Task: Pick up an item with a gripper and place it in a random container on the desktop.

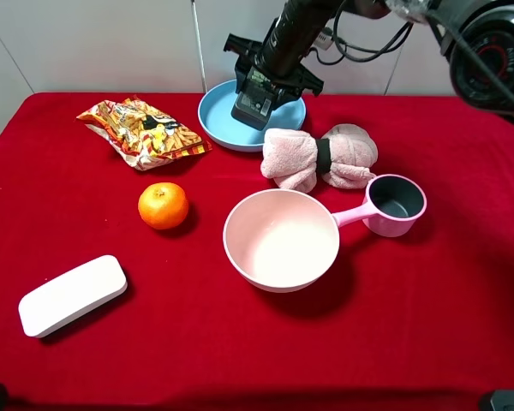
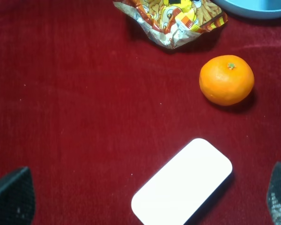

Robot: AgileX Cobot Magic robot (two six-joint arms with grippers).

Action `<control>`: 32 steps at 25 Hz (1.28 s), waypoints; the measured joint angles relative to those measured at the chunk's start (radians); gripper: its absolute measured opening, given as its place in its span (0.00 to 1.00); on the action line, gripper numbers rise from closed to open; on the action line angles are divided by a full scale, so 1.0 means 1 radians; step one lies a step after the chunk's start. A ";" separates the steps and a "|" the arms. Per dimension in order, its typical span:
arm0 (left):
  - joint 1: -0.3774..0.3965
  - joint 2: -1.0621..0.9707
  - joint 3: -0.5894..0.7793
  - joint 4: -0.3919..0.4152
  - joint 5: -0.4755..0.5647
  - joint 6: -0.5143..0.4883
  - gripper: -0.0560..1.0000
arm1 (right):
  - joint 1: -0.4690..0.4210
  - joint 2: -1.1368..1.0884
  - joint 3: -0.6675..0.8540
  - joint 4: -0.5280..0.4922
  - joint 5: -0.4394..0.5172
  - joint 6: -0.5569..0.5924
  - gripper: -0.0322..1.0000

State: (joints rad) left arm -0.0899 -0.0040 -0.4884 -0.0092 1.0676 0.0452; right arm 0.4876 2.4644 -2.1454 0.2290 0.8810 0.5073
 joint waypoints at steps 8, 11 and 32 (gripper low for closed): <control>0.000 0.000 0.000 0.000 0.000 0.000 0.99 | 0.000 0.039 0.000 -0.010 -0.050 -0.074 0.50; 0.000 0.000 0.000 0.000 0.000 0.000 0.99 | 0.000 0.042 0.000 -0.040 -0.051 -0.089 0.50; 0.000 0.000 0.000 0.000 0.000 0.000 0.99 | 0.000 0.042 0.000 -0.048 -0.047 -0.093 0.54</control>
State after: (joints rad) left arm -0.0899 -0.0040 -0.4884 -0.0092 1.0676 0.0452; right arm 0.4876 2.5065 -2.1457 0.1815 0.8343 0.4146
